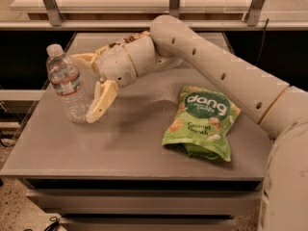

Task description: Pick water bottle

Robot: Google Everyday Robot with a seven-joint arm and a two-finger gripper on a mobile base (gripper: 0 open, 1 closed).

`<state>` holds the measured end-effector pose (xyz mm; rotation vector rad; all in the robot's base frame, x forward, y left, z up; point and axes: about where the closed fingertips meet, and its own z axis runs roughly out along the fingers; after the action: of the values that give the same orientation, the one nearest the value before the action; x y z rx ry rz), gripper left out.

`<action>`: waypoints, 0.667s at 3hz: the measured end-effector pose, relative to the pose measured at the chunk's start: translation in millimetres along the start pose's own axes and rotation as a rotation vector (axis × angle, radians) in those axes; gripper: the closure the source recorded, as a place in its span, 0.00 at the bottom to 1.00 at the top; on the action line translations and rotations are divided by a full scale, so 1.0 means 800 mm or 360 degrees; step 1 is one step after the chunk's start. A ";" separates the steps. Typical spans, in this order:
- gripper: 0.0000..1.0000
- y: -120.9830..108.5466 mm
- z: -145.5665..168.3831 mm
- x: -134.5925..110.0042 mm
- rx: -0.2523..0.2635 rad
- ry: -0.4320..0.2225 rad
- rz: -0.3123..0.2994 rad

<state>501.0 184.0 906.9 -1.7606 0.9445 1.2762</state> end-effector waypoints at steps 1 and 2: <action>0.18 0.001 0.019 -0.007 -0.0061 -0.0025 -0.0018; 0.41 0.000 0.027 -0.010 -0.0091 -0.0038 -0.0024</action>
Offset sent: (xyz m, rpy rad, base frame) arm -0.0107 0.0236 0.0026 0.0197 0.0082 0.0758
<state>490.1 204.3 909.5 -1.7887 0.8873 1.3236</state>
